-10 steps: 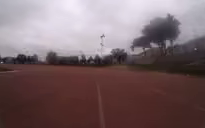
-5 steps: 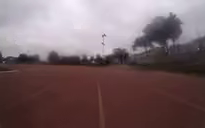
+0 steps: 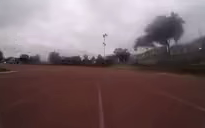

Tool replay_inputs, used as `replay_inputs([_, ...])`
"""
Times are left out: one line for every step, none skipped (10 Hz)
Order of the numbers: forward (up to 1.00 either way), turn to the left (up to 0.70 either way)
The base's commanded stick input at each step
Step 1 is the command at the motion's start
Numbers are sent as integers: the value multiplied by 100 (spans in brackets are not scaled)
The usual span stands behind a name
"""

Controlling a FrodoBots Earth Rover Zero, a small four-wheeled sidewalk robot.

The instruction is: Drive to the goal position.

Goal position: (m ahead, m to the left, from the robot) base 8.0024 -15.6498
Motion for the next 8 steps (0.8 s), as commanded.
replay_inputs([70,0])
replay_inputs([70,0])
replay_inputs([70,0])
replay_inputs([70,0])
replay_inputs([70,0])
replay_inputs([70,0])
replay_inputs([70,-4])
replay_inputs([70,-11])
